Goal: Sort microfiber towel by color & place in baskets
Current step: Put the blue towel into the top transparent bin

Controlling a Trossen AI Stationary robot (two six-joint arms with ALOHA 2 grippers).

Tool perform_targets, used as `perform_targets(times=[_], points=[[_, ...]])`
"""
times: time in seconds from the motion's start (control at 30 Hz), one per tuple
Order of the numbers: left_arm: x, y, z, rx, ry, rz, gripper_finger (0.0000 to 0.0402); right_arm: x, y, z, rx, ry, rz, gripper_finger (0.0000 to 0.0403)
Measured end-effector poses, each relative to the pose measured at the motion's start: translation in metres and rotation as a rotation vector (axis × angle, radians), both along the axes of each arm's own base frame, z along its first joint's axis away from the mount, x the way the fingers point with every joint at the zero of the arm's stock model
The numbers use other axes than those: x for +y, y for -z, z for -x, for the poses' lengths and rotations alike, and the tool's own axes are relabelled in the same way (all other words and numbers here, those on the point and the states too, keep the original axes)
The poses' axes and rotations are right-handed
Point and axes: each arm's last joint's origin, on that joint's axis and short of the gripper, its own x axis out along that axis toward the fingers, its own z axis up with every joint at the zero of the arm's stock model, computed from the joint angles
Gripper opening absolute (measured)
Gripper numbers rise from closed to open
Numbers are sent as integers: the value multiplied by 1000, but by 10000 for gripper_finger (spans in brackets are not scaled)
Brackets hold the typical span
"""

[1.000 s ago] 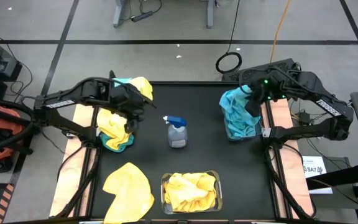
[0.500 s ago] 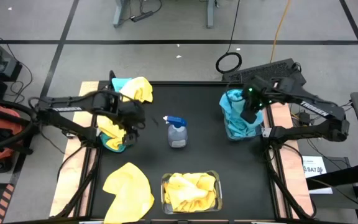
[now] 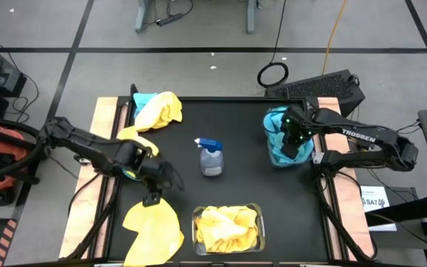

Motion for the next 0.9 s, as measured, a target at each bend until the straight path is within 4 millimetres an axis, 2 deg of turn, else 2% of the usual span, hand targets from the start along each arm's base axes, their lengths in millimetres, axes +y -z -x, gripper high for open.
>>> perform_targets(times=[0.37,0.6,0.9], points=[[-63,27,9,-60,34,93,260,-11,4,6,-24,48,-29,13],[-93,43,10,-27,56,105,260,-13,7,4,-11,123,-56,13],[-117,67,1,-12,74,99,260,-20,27,-10,48,204,-188,13]])
